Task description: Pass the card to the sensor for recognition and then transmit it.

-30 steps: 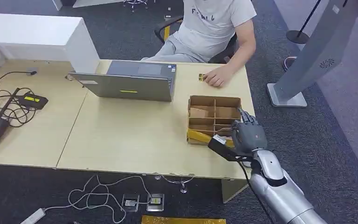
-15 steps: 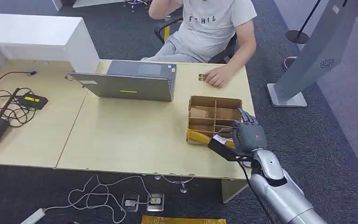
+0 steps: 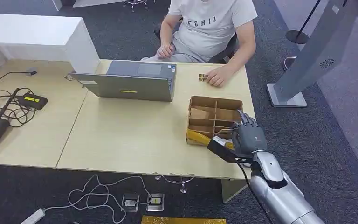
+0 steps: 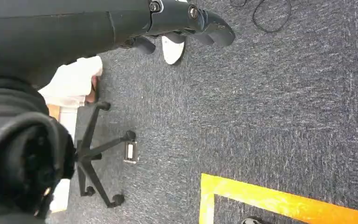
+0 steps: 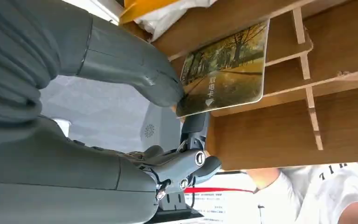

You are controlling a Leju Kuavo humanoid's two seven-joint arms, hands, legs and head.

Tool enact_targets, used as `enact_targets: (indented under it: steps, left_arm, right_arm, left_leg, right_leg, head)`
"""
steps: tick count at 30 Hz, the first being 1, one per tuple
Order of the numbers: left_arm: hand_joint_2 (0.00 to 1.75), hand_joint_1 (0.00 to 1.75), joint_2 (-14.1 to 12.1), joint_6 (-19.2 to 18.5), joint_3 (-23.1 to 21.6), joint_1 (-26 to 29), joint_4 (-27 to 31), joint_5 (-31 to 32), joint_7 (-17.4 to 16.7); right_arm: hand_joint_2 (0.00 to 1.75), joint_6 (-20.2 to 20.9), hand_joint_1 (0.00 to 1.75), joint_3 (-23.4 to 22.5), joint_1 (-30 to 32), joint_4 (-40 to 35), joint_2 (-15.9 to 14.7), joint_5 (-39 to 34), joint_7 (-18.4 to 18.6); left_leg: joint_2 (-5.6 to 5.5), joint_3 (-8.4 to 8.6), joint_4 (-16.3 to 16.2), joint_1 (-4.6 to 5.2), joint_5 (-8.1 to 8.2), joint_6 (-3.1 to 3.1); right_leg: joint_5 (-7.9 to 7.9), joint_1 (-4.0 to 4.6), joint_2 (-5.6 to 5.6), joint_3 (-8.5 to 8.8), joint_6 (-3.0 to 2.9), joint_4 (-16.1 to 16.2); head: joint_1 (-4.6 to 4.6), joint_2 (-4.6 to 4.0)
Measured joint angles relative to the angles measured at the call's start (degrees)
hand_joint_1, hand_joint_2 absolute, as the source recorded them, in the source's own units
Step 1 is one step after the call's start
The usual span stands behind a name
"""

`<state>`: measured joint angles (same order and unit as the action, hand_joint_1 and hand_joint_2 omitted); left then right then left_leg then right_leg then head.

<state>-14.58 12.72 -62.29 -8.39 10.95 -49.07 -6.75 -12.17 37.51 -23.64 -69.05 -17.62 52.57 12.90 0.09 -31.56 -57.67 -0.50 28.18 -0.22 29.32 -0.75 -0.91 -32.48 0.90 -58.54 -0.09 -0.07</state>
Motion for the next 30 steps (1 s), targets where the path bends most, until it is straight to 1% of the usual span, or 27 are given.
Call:
enact_targets:
  steps: [4,9,12,14,17,22,27,30]
  left_arm:
    - [0.00,0.00,0.0,0.0,-0.1,0.0,0.0,0.0,0.0]
    - [0.00,0.00,0.0,0.0,-0.5,0.0,0.0,-0.3,0.0]
    - [0.00,0.00,0.0,0.0,-0.8,0.0,0.0,-0.4,0.0]
    - [0.00,0.00,0.0,0.0,-0.9,0.0,0.0,-0.6,0.0]
    - [0.00,0.00,0.0,0.0,-1.0,0.0,0.0,-0.8,0.0]
    - [0.00,0.00,0.1,0.0,-1.2,0.0,0.0,-0.9,0.3]
    - [0.00,0.00,0.2,-0.2,-1.4,0.0,0.0,-0.7,0.4]
    - [0.00,0.00,0.2,-0.2,-1.6,0.0,0.0,-0.5,0.4]
  right_arm:
    - [1.75,0.0,1.75,0.0,0.1,-0.3,0.0,0.1,0.0]
    - [1.75,-1.3,1.75,-0.8,0.1,-0.3,0.1,0.7,-0.4]
    - [1.75,-4.2,1.75,-1.4,0.1,-0.7,0.1,3.2,-1.0]
    - [1.75,-5.3,1.75,-2.1,0.2,-1.8,0.1,5.3,-1.6]
    - [1.75,-5.5,1.75,-3.8,0.1,-4.4,0.1,7.5,-2.1]
    - [1.75,-5.4,1.75,-5.8,-0.6,-8.3,0.2,9.1,-2.7]
    - [1.75,-5.6,1.75,-7.4,-1.9,-10.7,0.4,9.9,-3.4]
    - [1.75,-6.3,1.75,-8.4,-2.2,-11.4,0.6,10.0,-3.7]
  left_leg:
    - [0.00,0.00,0.0,0.00,0.00,0.00]
    - [0.00,-0.01,0.0,0.00,0.00,0.00]
    - [0.00,-0.01,0.0,0.00,0.00,0.00]
    - [0.00,-0.01,0.0,0.00,0.00,0.00]
    - [0.00,-0.01,0.0,0.00,0.00,0.00]
    - [0.00,-0.01,0.0,0.00,0.00,0.00]
    - [0.00,-0.01,0.0,0.00,0.00,0.00]
    - [0.00,-0.01,0.0,0.00,0.00,0.00]
  right_leg:
    - [0.00,0.00,0.00,0.00,0.00,0.0]
    - [0.00,0.00,-0.01,0.00,0.00,0.0]
    - [0.00,0.00,0.00,0.00,0.00,0.0]
    - [0.00,0.00,0.01,0.00,0.00,0.0]
    - [0.00,0.00,0.00,0.00,0.00,0.0]
    - [0.00,0.00,0.00,0.02,0.00,0.0]
    - [-0.01,0.00,0.00,0.01,0.00,0.0]
    - [0.00,0.00,-0.02,0.02,0.00,0.0]
  head:
    - [0.00,0.00]
    - [0.00,0.00]
    - [0.00,0.00]
    - [-0.02,0.00]
    - [0.02,0.00]
    - [0.00,0.00]
    - [0.00,0.00]
    - [0.00,0.00]
